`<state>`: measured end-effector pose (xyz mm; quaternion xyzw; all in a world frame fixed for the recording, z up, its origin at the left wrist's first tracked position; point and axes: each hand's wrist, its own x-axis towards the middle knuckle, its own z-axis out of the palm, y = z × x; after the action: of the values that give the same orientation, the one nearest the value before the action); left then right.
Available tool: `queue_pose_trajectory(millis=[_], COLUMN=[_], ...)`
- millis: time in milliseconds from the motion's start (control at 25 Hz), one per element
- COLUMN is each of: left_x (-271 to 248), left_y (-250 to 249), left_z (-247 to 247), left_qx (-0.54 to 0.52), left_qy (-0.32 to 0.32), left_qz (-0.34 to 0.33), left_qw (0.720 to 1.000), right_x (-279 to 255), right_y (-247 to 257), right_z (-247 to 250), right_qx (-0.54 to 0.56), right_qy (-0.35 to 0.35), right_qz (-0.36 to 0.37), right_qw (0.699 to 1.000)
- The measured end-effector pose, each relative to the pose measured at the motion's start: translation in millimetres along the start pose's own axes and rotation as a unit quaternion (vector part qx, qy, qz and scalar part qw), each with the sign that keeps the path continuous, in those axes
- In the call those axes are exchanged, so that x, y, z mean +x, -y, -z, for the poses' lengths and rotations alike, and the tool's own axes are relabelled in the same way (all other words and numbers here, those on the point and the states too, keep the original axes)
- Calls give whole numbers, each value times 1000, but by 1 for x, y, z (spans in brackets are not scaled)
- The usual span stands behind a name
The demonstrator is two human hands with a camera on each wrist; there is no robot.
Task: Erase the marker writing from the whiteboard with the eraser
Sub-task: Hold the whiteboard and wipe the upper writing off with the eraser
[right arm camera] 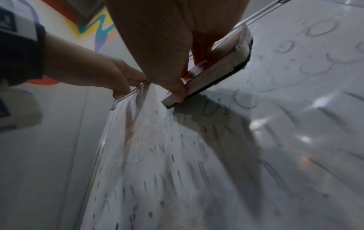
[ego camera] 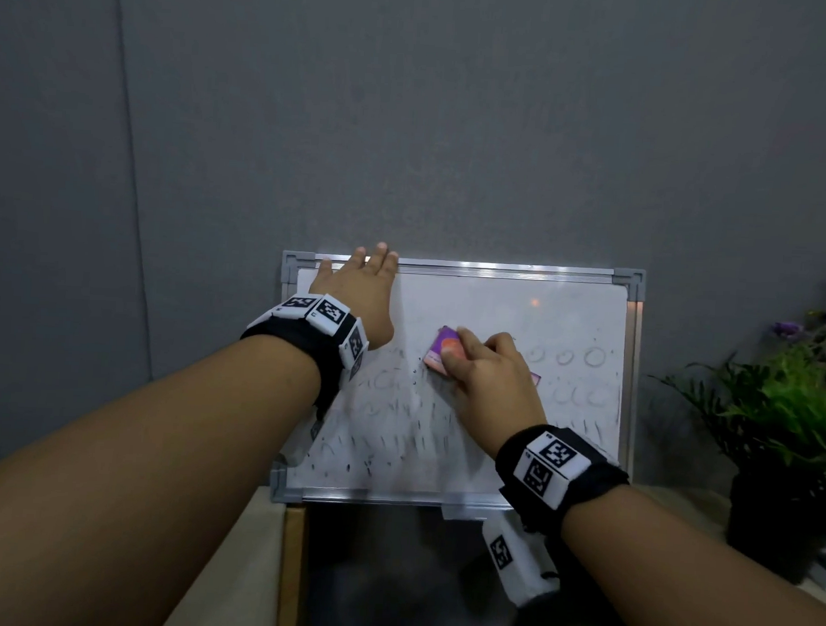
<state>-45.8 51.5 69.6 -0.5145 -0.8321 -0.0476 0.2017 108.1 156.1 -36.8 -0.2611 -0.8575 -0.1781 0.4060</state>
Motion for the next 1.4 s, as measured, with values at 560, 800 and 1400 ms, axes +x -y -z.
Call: queue_pose_trajectory(millis=[560,800,1400], left_x=[0,0,1], left_y=[0,0,1], left_z=[2,2,2], left_qx=[-2,-1,-4], left_qy=[2,4,1], left_qz=[1,3,3], left_qw=[1000,1000,1000], right_x=[-7,-11,-8], right_y=[-2,-17,-16], right_z=[5,11,18], right_qx=[-3,-5,10], right_qy=[32,12,28], right_qz=[16,-35,-49], right_qw=[999,999,998])
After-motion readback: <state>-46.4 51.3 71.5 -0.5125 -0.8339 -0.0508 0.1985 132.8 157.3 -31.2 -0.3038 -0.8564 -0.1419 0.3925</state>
